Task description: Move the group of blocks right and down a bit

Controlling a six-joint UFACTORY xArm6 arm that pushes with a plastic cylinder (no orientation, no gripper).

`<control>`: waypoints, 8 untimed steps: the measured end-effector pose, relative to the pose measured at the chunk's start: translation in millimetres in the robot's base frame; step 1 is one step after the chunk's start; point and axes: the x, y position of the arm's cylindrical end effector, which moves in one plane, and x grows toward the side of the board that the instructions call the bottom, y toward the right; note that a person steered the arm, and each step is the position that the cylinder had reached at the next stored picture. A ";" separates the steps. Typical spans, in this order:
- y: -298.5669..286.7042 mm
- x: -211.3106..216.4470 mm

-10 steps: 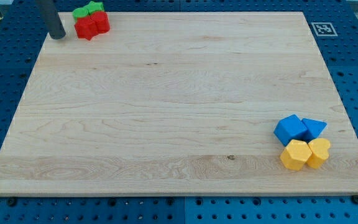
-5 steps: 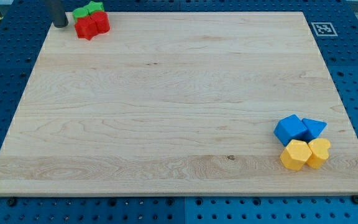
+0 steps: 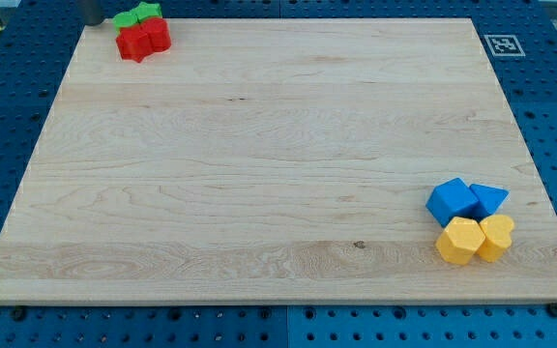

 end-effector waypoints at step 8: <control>54.0 0.3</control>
